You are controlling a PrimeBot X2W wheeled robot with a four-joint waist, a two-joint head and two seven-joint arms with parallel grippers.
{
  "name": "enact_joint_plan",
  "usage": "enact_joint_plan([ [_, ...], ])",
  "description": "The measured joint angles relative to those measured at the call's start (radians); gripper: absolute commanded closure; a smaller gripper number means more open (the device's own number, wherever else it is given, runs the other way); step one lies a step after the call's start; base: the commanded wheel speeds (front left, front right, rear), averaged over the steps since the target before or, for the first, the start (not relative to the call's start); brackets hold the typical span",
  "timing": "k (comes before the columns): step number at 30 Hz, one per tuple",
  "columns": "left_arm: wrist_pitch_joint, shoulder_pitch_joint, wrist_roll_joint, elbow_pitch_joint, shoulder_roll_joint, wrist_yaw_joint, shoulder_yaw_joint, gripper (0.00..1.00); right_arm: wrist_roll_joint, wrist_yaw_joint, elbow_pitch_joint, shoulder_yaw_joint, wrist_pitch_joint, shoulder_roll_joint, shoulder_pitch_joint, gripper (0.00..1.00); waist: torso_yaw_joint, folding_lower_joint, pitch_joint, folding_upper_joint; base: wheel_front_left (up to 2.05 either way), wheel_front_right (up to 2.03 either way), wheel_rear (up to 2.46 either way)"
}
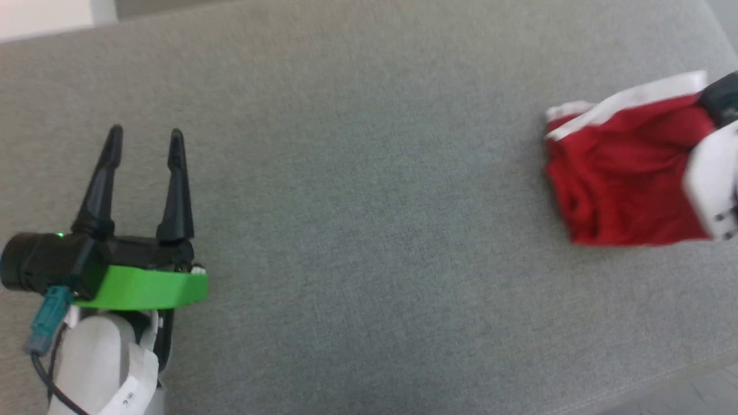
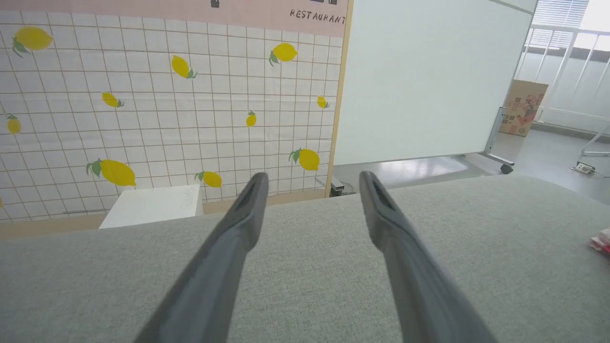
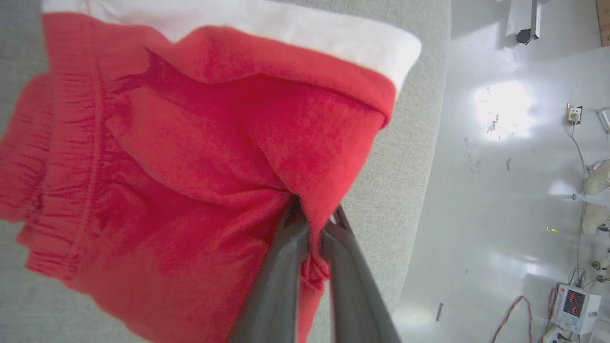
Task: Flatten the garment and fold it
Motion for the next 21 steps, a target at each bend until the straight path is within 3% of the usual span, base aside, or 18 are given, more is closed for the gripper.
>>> enact_joint_plan([
  [10,0.001,-0.025,0.006,-0.050,0.024,0.002,0.011,0.00,-0.047,0.000,0.151,-0.140,-0.097,-0.095,-0.075,1.00,0.029,0.0001,0.164,0.0000,0.00,0.00,0.00],
  [18,0.006,-0.027,0.006,-0.083,0.050,0.005,0.024,0.00,-0.154,0.000,0.251,-0.300,-0.133,-0.068,-0.119,1.00,0.080,0.0001,0.245,0.0000,0.00,0.00,0.00],
  [19,0.010,-0.026,0.006,-0.087,0.053,0.006,0.025,0.00,-0.166,0.000,0.261,-0.315,-0.133,-0.058,-0.120,0.64,0.083,0.0001,0.251,0.0000,0.00,0.00,0.00],
  [20,0.011,-0.025,0.006,-0.090,0.056,0.006,0.026,0.00,-0.180,0.000,0.270,-0.327,-0.133,-0.050,-0.120,0.00,0.086,0.0001,0.256,0.0000,0.00,0.00,0.00],
  [21,0.012,-0.024,0.007,-0.091,0.058,0.007,0.026,0.00,-0.191,0.000,0.276,-0.337,-0.133,-0.043,-0.120,0.00,0.087,0.0001,0.259,0.0000,0.00,0.00,0.00],
])
